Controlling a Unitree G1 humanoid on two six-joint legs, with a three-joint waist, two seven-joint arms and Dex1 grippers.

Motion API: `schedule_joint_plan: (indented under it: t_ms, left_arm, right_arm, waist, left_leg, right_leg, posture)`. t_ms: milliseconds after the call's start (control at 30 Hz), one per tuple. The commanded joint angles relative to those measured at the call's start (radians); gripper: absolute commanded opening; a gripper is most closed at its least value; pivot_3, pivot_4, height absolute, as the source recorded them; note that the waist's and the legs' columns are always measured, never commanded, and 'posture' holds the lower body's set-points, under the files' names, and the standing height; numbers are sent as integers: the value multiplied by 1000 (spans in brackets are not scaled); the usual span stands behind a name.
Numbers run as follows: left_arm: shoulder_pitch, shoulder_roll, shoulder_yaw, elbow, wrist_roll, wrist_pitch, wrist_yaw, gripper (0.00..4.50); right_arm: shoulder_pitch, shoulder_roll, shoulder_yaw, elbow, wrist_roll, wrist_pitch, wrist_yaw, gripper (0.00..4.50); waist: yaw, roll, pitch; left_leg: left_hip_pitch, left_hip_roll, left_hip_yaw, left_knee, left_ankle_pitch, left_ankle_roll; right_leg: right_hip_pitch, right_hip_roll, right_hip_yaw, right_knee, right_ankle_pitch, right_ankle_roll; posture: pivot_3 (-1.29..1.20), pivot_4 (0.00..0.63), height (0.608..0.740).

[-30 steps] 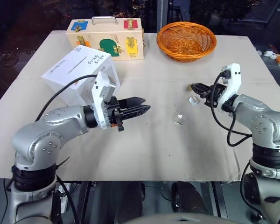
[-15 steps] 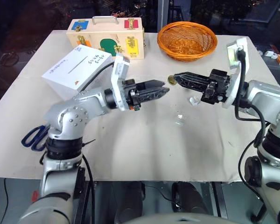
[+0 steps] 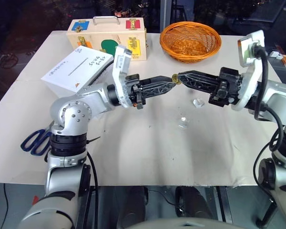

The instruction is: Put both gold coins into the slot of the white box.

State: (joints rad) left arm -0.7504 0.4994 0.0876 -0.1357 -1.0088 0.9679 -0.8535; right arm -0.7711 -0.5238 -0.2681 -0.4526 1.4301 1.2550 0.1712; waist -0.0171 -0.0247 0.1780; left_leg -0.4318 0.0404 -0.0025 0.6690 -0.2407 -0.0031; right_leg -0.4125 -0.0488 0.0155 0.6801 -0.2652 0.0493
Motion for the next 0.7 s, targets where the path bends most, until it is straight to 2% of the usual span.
schedule_joint_plan:
  t_ms: [33,667,700]
  left_arm:
    - [-28,13,29,-23,-30,2,-25,1453]
    - [-49,10,37,-8,-67,38,-49,1453]
    - [-49,10,35,-8,-66,37,-51,1176]
  right_arm:
    - [0,-32,12,-18,47,-51,-13,0]
    - [27,-128,81,-17,123,-148,-24,0]
    - [28,-132,83,-18,126,-152,-25,0]
  waist:
    - [0,0,0]
    - [2,0,0]
    - [2,0,0]
  left_leg:
    - [0,0,0,0,0,0]
    - [0,0,0,0,0,0]
    - [0,0,0,0,0,0]
  right_leg:
    - [0,0,0,0,0,0]
    - [0,0,0,0,0,0]
    - [0,0,0,0,0,0]
  posture:
    - [0,150,726]
    - [0,150,726]
    - [0,150,726]
